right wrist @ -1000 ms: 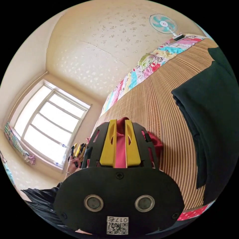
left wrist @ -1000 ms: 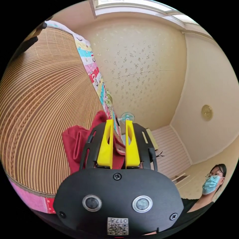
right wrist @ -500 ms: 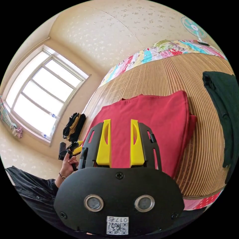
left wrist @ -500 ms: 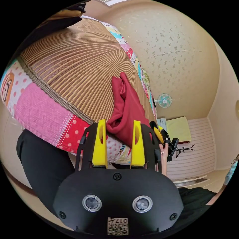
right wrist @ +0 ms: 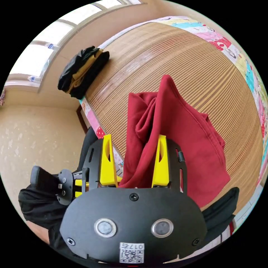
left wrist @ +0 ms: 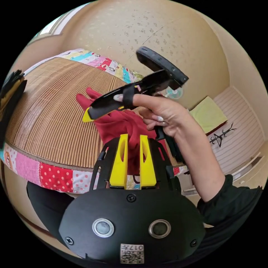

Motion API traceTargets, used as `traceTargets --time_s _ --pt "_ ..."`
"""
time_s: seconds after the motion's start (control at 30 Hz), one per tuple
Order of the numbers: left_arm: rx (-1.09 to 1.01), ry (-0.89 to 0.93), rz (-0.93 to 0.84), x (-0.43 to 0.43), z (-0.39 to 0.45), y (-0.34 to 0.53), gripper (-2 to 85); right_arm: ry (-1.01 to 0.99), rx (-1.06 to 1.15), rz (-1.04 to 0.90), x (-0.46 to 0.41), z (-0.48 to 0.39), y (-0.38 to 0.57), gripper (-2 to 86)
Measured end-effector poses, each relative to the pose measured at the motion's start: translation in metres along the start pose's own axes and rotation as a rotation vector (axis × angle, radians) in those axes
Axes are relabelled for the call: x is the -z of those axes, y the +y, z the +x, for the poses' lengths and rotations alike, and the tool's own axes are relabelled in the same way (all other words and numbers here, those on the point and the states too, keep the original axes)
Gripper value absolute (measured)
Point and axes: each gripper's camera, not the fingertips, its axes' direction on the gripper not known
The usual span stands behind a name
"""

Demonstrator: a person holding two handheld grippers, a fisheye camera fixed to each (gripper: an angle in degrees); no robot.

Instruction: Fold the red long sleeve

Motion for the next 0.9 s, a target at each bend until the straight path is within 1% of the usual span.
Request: traceTargets --time_s 0.03,0.07,0.1,0.13,0.2,0.27,0.3,0.37,0.4,0.47,0.5,0.57,0.6,0.67,0.73,0.77,0.87,0.9 --pt "-0.037 -0.016 -0.004 -0.007 0.016 0.003 6.9 0.1 0.017 -0.098 -0.017 -0.005 -0.009 16.0" --pt "-0.069 -0.031 -0.009 -0.013 0.029 0.007 7.6 0.211 0.038 -0.155 -0.031 -0.007 -0.009 12.1" --pt "-0.081 -0.035 -0.011 -0.014 0.034 0.009 7.9 0.249 0.056 -0.155 -0.033 -0.007 -0.006 10.2" --pt "-0.108 -0.012 -0.006 -0.015 0.04 0.013 9.0 0.267 0.073 -0.109 -0.029 -0.003 0.007 9.5" --pt "-0.139 0.101 0.036 -0.007 0.042 0.022 10.0 0.157 0.06 0.023 -0.006 0.019 0.036 8.8" --pt "-0.146 0.267 0.097 0.002 0.034 0.034 11.5 -0.026 0.014 0.269 0.033 0.071 0.104 8.4" --pt "-0.137 0.296 0.099 0.002 0.031 0.036 11.9 -0.068 -0.005 0.332 0.042 0.087 0.124 8.3" --pt "-0.068 0.302 0.066 -0.01 0.018 0.04 13.1 -0.227 -0.103 0.557 0.061 0.157 0.214 8.3" --pt "-0.061 0.295 0.055 -0.014 0.016 0.04 13.3 -0.264 -0.125 0.602 0.062 0.174 0.237 8.3" --pt "-0.021 0.305 -0.008 -0.04 0.007 0.036 14.5 -0.364 -0.199 0.726 0.052 0.237 0.319 8.9" --pt "-0.01 0.317 -0.023 -0.047 0.005 0.035 14.9 -0.376 -0.233 0.742 0.047 0.252 0.337 9.1" --pt "0.032 0.355 -0.091 -0.082 -0.001 0.026 15.9 -0.362 -0.43 0.743 0.017 0.304 0.396 10.9" --pt "0.041 0.359 -0.107 -0.091 -0.001 0.023 16.2 -0.349 -0.482 0.727 0.009 0.314 0.408 11.8" --pt "0.069 0.38 -0.174 -0.129 -0.002 0.01 17.7 -0.272 -0.64 0.689 -0.015 0.336 0.446 15.5" --pt "0.079 0.385 -0.211 -0.156 0.0 -0.003 18.7 -0.28 -0.65 0.761 -0.021 0.34 0.467 18.0" --pt "0.085 0.38 -0.23 -0.173 0.002 -0.011 19.2 -0.331 -0.644 0.803 -0.024 0.346 0.475 19.3" --pt "0.103 0.4 -0.301 -0.217 0.008 -0.034 20.6 -0.476 -0.629 0.792 -0.04 0.37 0.475 20.4" --pt "0.101 0.403 -0.311 -0.225 0.01 -0.038 20.5 -0.492 -0.625 0.777 -0.043 0.373 0.473 19.9"
